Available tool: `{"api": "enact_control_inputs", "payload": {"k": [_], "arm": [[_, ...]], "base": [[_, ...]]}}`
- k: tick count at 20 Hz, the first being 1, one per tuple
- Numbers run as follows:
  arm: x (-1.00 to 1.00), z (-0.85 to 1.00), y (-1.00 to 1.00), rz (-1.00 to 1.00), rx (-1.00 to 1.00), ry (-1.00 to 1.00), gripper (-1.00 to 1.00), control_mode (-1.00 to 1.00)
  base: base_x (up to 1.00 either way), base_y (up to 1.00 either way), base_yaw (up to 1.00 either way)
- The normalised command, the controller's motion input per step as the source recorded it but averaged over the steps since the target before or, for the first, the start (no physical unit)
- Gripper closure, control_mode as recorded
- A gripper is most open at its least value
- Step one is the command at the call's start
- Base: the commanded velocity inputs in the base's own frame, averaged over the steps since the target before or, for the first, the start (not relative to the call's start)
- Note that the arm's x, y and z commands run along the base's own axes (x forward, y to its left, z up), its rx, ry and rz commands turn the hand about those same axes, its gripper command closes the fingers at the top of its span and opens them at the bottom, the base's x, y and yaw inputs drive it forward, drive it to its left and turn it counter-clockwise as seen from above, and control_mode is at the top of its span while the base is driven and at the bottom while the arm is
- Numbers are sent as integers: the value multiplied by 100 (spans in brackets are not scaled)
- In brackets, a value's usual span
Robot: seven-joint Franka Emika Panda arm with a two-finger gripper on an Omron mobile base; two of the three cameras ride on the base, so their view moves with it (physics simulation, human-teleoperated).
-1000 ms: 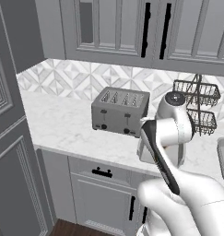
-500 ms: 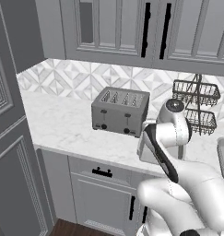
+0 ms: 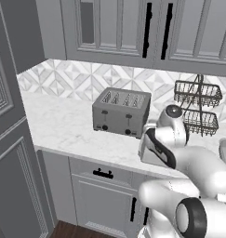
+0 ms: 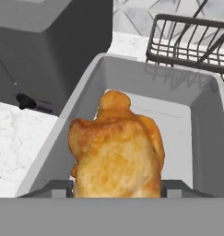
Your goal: Place one onion and one chicken drumstick in each tupperware on the nearby counter, to pack two identical lunches.
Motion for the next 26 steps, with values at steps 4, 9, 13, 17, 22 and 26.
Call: {"api": "enact_control_inputs", "payload": {"k": [4,9,13,17,22,26], "arm": [[51,-27,0,0,0,0,-100,-100],[34,-38,-21,0,0,0,-100,-100],[4,7,-4,0,0,-3,-100,-100],[8,79,11,0,0,-22,-100,-100],[-76,84,18,0,0,-6,-100,-100],[-92,58,44,5,0,0,-100,-100]], "base": [[0,0,0],[0,0,0],[0,0,0],[0,0,0],[0,0,0],[0,0,0]]}}
